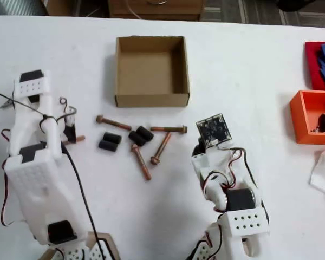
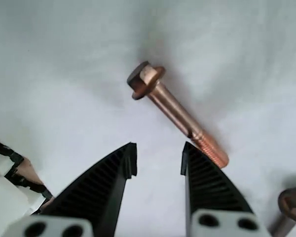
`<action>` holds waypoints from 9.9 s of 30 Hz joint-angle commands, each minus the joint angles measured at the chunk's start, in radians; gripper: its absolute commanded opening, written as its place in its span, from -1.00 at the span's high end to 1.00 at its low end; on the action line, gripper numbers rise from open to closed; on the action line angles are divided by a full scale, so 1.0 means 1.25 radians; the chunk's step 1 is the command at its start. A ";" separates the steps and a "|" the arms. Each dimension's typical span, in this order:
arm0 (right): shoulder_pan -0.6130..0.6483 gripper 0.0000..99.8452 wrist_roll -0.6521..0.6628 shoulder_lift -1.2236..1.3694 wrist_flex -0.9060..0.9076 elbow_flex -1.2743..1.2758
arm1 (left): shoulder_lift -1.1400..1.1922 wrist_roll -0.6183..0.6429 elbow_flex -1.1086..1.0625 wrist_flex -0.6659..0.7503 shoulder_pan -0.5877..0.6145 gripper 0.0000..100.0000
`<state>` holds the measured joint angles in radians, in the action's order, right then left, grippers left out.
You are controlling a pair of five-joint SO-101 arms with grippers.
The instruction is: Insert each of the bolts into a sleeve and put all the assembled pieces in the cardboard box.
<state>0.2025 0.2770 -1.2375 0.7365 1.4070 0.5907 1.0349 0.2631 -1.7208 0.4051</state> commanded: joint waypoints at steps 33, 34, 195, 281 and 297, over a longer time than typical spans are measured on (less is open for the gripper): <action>0.007 0.95 0.000 -0.023 -0.017 -0.010 | 0.027 0.093 0.169 0.036 0.020 0.66; 0.007 0.95 0.000 -0.023 -0.017 -0.010 | 0.028 0.093 0.169 0.044 0.018 0.66; 0.236 0.95 -0.142 -0.445 -0.323 0.145 | -1.084 -0.586 -0.457 0.765 -0.692 0.95; 0.165 0.95 -0.144 -0.439 -0.322 0.128 | -1.062 -0.676 -0.638 0.708 -0.750 0.92; 0.165 0.95 -0.144 -0.439 -0.322 0.129 | -1.062 -0.749 -0.539 0.571 -0.750 0.88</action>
<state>0.4312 0.1051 -1.7745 0.3345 1.6034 -0.7227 0.1066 -0.4841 -0.9643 -0.5539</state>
